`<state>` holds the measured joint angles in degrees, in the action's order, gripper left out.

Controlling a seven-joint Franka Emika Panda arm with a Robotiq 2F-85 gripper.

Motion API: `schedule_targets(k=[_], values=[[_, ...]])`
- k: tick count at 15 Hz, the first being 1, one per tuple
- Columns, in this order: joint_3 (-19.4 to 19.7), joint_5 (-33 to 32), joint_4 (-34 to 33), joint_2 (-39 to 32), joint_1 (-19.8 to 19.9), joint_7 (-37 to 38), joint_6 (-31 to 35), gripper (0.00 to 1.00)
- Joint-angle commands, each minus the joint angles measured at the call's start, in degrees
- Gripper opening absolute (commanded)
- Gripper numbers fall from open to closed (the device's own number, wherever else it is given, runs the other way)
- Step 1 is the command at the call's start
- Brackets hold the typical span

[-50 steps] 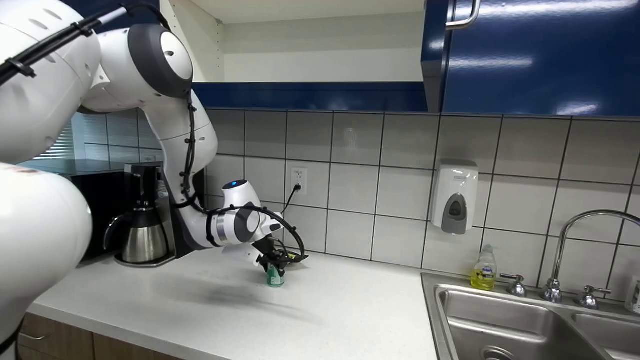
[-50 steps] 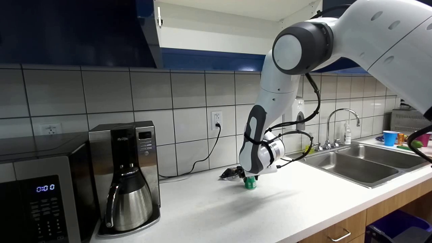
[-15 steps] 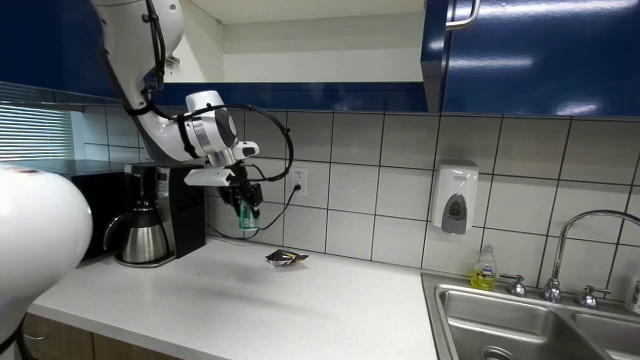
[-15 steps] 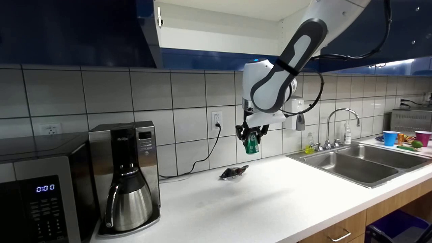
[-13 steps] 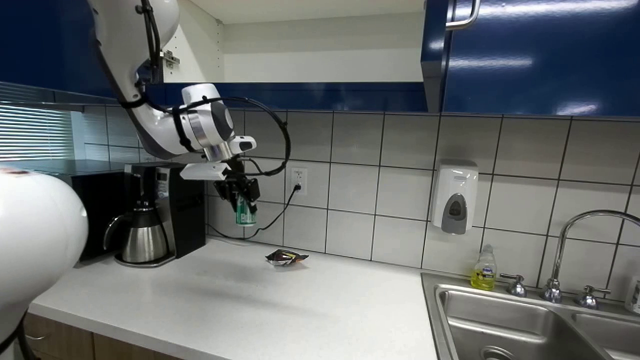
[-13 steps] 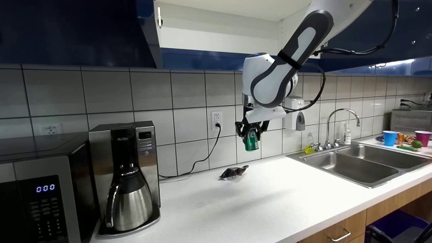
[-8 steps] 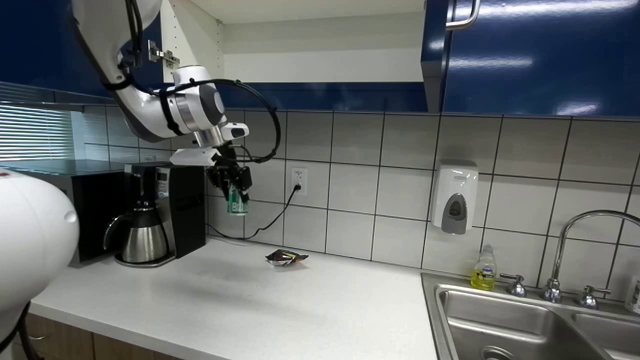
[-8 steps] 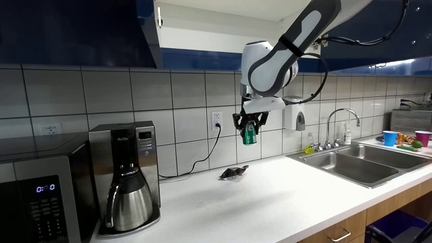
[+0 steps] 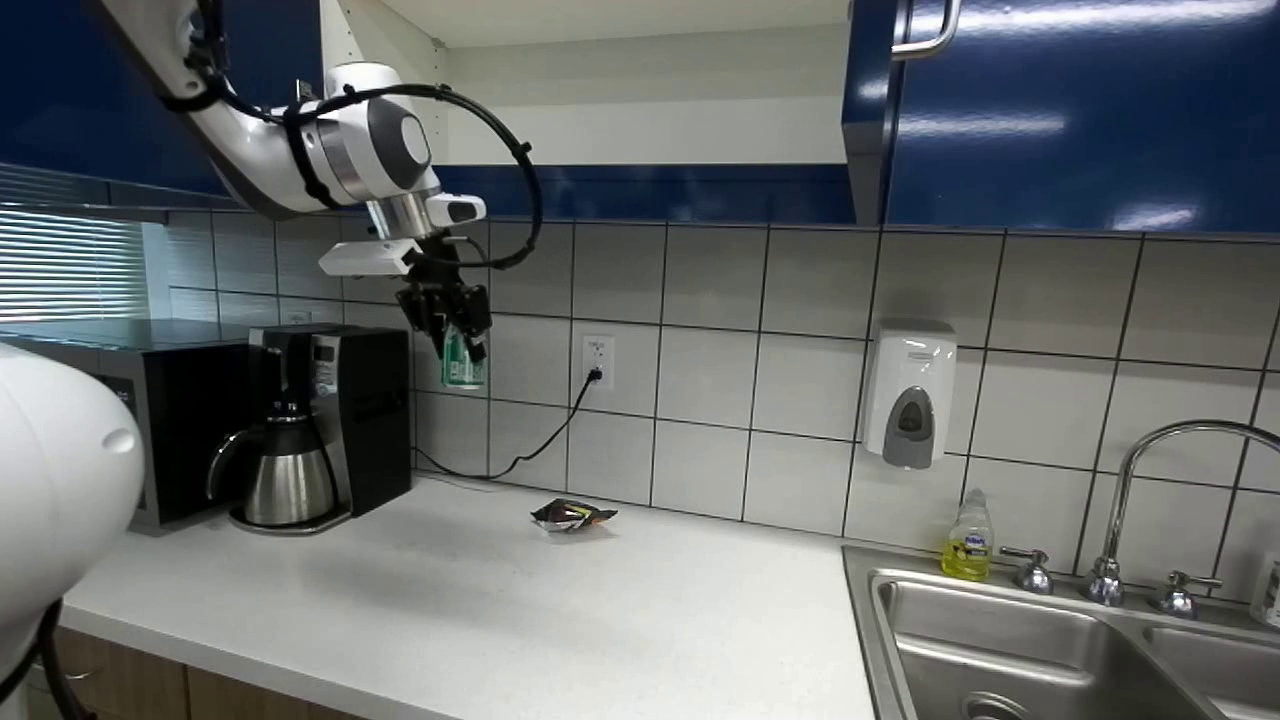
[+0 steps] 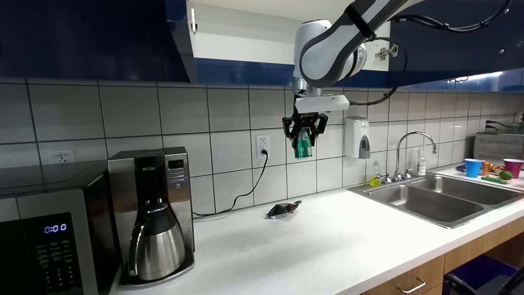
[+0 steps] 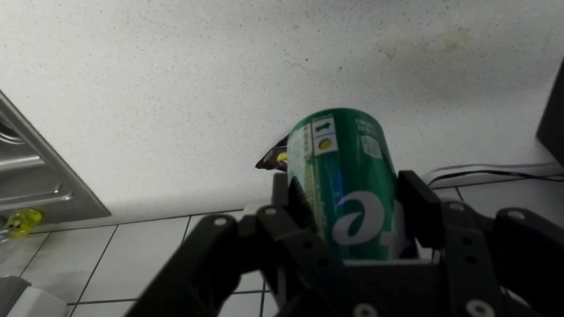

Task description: Put the green can in the open upper cabinet.

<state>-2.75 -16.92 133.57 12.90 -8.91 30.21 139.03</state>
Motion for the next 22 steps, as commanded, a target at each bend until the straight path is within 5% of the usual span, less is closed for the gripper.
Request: schedule_targets(k=[1, 12, 22], values=[[-2.9, 1.56, -1.42, 4.52, 3.03, -2.62, -4.69, 0.38], [-5.29, 3.35, -7.83, 9.42, 4.47, -4.08, -13.03, 0.38], [-6.61, 3.25, -21.2, 7.3, 4.73, -4.06, -21.86, 0.38]])
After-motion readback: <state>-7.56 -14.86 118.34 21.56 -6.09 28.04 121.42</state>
